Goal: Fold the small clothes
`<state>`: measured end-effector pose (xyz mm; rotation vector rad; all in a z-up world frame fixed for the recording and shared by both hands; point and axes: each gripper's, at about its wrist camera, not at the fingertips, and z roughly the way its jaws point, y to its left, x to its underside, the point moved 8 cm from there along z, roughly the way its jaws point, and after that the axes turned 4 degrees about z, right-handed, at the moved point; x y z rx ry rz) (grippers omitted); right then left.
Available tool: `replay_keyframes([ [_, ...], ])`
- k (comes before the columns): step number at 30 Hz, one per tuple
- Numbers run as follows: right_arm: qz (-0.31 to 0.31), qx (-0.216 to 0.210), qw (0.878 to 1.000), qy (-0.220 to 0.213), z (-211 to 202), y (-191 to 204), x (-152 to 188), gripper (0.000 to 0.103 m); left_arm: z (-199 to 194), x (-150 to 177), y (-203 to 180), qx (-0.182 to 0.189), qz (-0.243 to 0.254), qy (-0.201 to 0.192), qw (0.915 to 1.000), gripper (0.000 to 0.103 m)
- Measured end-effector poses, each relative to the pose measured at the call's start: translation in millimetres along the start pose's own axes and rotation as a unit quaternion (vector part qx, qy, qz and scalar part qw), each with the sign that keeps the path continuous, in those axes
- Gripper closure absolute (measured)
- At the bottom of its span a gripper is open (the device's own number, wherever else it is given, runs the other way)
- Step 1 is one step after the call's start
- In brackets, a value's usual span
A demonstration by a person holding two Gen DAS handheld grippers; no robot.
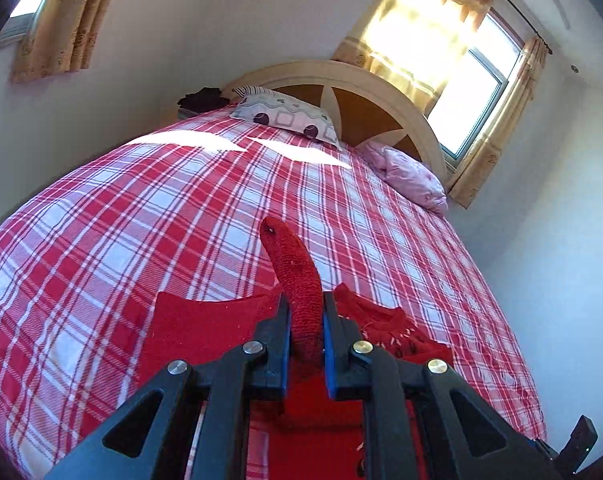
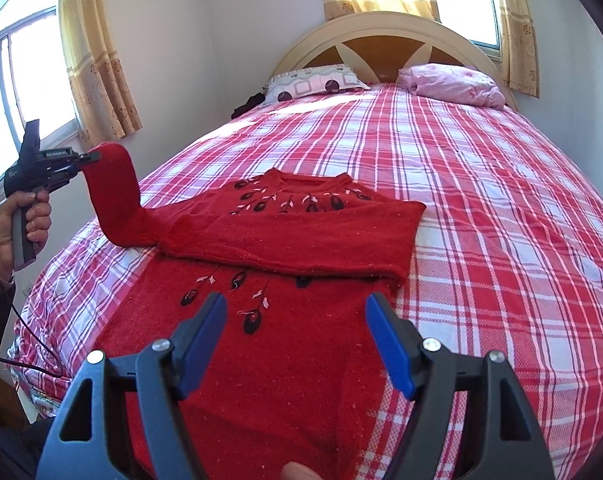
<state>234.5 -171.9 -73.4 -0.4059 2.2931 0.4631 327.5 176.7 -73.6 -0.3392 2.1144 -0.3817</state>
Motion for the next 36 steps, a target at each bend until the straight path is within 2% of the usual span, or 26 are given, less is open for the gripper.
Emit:
replay_keyframes([
  [9,0.027,0.005,1.0,0.001,-7.2,-26.9,15.2,0.028,31.7,0.6,-55.7,0.036,-0.003,0.019,0.9992,0.09],
  [19,0.053,0.002,0.999,0.004,-8.0,-48.9,28.5,0.028,53.7,5.7,-131.8,0.077,0.023,0.037,0.9961,0.09],
  [33,0.092,-0.006,0.996,0.009,-2.1,-76.1,46.2,0.028,105.7,49.0,-196.6,0.094,0.049,0.091,0.9902,0.09],
  [36,0.099,-0.006,0.995,0.009,-1.0,-80.9,48.4,0.028,119.6,64.3,-211.0,0.087,0.07,0.097,0.989,0.09],
])
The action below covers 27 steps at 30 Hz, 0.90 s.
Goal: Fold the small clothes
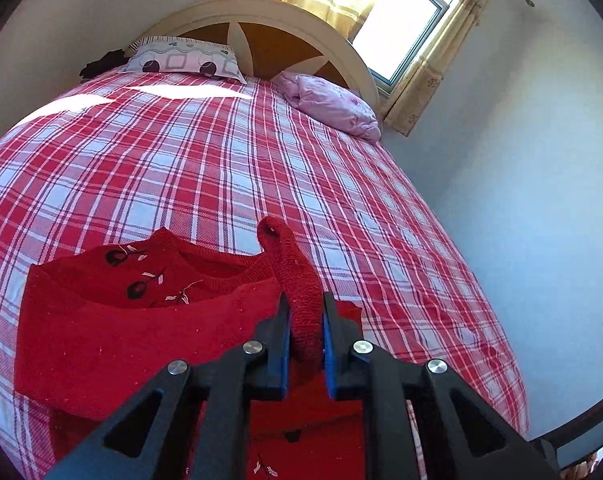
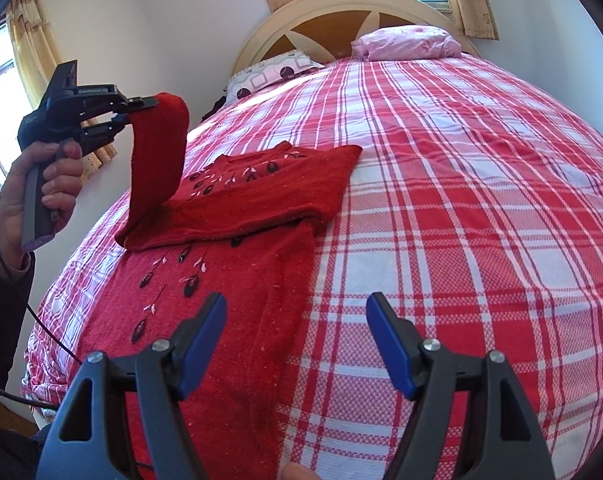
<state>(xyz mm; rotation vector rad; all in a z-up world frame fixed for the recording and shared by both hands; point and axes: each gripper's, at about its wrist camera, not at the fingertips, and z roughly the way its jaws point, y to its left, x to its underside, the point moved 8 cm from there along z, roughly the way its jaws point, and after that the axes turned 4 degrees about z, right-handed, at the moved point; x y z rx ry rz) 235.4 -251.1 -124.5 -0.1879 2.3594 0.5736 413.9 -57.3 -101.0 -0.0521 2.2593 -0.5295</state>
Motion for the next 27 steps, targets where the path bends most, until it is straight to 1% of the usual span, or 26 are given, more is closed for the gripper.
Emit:
replay_keyframes([
  [3,0.009,-0.002,1.0,0.002,2.8,-2.9,0.5,0.028,23.5,15.3,-9.9,-0.008,0.02,0.015,0.9997,0.09],
  [5,0.011,-0.004,1.0,0.002,4.4,-2.7,0.9,0.028,38.8,26.5,-15.7,-0.02,0.037,0.024,0.9988,0.09],
  [10,0.009,-0.005,1.0,0.008,8.3,-2.3,5.7,0.028,70.5,53.9,-29.4,-0.03,0.067,0.05,0.9961,0.089],
  [12,0.011,-0.005,1.0,0.011,10.1,-3.8,7.1,0.028,80.3,63.3,-37.5,-0.033,0.085,0.065,0.9937,0.085],
  [13,0.012,-0.003,1.0,0.012,10.8,-5.1,7.7,0.028,84.1,67.4,-41.9,-0.033,0.095,0.073,0.9922,0.083],
  [15,0.014,-0.002,1.0,0.011,11.5,-6.9,7.9,0.028,86.5,73.8,-54.4,-0.024,0.117,0.079,0.9897,0.082],
  [18,0.02,-0.001,1.0,0.011,13.9,-12.2,9.0,0.028,81.1,75.9,-74.5,-0.02,0.161,0.072,0.984,0.08],
  [19,0.022,0.001,1.0,0.011,14.5,-13.5,9.5,0.028,77.8,75.2,-78.9,-0.02,0.175,0.068,0.982,0.07],
  [20,0.024,0.003,1.0,0.011,15.2,-15.0,9.6,0.028,72.8,73.3,-82.0,-0.021,0.188,0.061,0.9801,0.055],
  [21,0.027,0.004,1.0,0.012,16.0,-16.2,9.7,0.028,64.9,69.9,-82.0,-0.022,0.196,0.048,0.9793,0.048],
  [22,0.03,0.007,0.999,0.013,16.1,-17.8,9.8,0.028,53.9,66.8,-79.2,-0.023,0.204,0.03,0.9782,0.036],
  [23,0.031,0.01,0.999,0.014,15.9,-18.8,9.5,0.028,45.4,64.9,-74.0,-0.029,0.216,0.018,0.9758,0.032],
  [24,0.031,0.013,0.999,0.014,15.0,-19.4,8.1,0.028,40.2,64.0,-66.2,-0.04,0.228,0.013,0.9727,0.032],
  [26,0.026,0.018,0.999,0.011,12.5,-19.2,2.9,0.028,29.4,67.8,-40.4,-0.076,0.252,0.013,0.9647,0.032],
  [27,0.022,0.019,1.0,0.009,11.0,-18.5,-1.0,0.028,21.7,70.8,-19.9,-0.101,0.26,0.013,0.9603,0.032],
])
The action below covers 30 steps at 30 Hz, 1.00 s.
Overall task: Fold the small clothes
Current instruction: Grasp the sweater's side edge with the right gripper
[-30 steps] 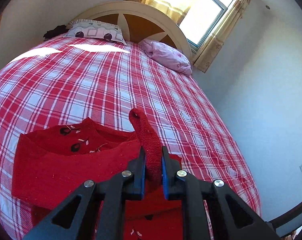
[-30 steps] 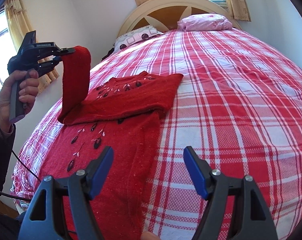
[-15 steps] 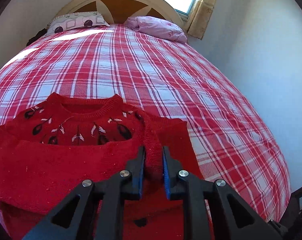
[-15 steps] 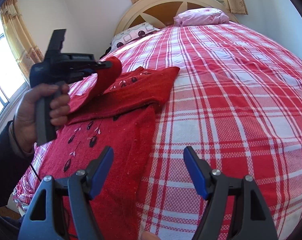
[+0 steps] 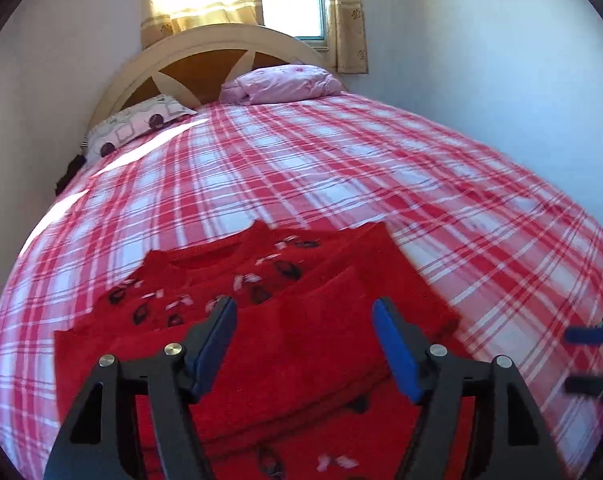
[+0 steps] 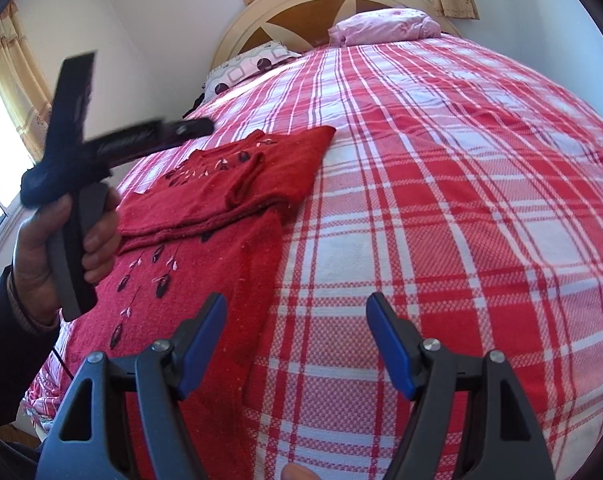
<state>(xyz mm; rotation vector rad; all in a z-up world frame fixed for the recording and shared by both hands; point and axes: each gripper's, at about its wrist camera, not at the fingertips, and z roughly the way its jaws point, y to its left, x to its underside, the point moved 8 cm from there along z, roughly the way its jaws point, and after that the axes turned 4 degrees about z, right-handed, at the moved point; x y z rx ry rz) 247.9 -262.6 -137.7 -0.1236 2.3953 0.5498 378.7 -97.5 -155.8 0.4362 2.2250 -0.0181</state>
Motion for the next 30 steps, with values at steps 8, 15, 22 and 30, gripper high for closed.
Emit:
replay_keyframes([
  [8,-0.018,-0.047,0.999,0.02,26.2,32.9,-52.3,0.028,-37.9,104.7,138.3,-0.156,-0.043,0.035,0.9862,0.032],
  [15,-0.01,-0.058,0.996,0.071,94.8,62.4,-81.2,0.028,-17.0,146.6,173.5,-0.143,-0.106,0.07,0.9816,0.032],
  [22,-0.006,-0.018,0.995,0.1,130.7,64.8,-79.8,0.028,2.5,167.1,203.1,-0.126,-0.202,0.097,0.9663,0.022],
  [30,0.016,0.006,0.994,0.107,159.2,57.0,-82.8,0.04,-0.5,172.3,205.0,-0.117,-0.234,0.088,0.9612,0.019],
])
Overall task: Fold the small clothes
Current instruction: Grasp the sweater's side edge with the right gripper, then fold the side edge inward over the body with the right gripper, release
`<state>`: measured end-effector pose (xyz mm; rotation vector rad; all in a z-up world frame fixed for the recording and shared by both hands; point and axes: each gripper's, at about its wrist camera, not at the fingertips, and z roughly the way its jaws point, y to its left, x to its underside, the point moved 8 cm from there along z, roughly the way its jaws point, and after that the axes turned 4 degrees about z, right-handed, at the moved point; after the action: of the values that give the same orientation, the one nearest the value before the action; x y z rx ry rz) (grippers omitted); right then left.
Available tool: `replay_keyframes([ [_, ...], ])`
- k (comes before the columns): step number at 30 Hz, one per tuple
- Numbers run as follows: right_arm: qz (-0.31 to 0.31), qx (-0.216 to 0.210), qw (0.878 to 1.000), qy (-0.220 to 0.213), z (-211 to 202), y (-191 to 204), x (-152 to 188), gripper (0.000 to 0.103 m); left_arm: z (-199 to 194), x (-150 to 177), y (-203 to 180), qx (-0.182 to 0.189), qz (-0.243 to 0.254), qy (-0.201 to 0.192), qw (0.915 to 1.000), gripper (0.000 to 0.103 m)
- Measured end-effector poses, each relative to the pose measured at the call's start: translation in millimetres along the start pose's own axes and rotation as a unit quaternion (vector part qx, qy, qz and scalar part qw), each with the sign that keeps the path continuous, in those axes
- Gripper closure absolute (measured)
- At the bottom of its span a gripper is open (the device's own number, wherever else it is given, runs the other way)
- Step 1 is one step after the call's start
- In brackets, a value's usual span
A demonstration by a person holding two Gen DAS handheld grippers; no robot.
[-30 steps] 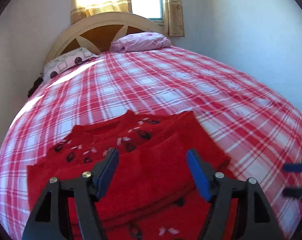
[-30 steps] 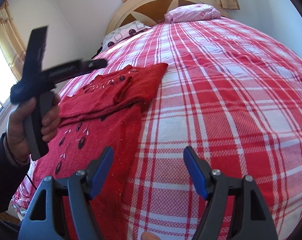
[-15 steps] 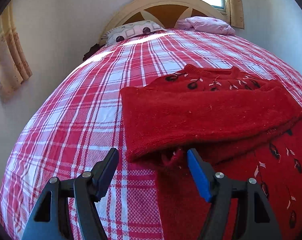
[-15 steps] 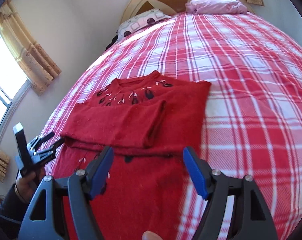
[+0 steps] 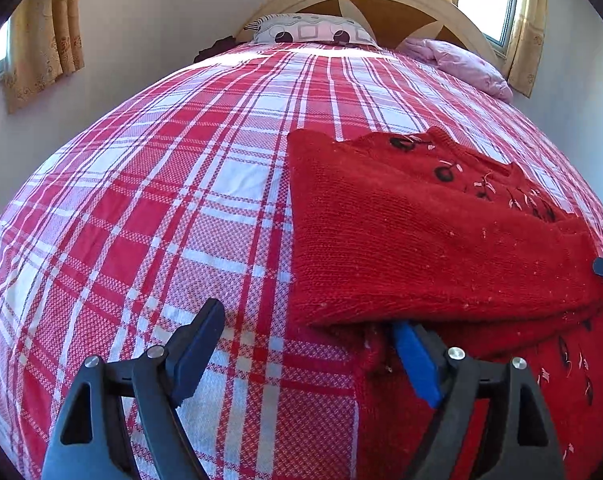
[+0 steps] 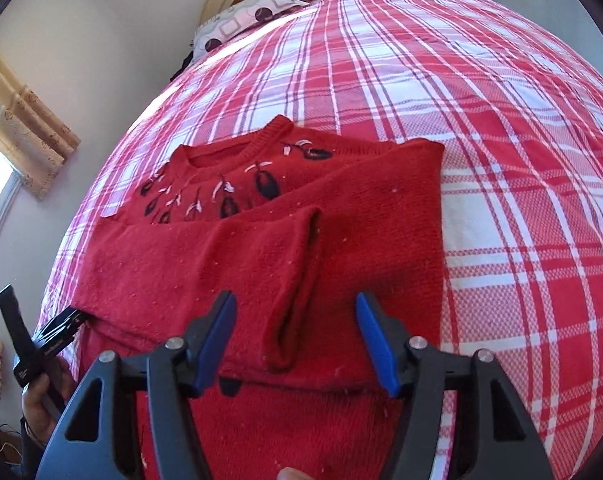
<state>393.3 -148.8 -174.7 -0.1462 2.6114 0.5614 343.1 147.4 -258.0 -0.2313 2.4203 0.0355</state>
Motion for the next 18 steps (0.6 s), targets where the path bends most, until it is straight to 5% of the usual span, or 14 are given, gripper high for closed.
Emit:
replay_keyframes([
  [5,-0.028,0.02,0.999,0.0,9.0,11.2,-1.5,0.057,0.5,0.5,-0.1,-0.005,0.005,0.001,1.0,0.019],
  [8,-0.039,0.024,0.999,0.008,11.9,14.4,-3.1,0.089,1.2,0.1,0.1,-0.004,0.003,0.001,1.0,0.018],
  [18,-0.054,0.04,0.996,-0.062,-38.5,11.0,-21.1,0.094,3.8,0.2,2.8,-0.006,-0.002,0.003,1.0,0.016],
])
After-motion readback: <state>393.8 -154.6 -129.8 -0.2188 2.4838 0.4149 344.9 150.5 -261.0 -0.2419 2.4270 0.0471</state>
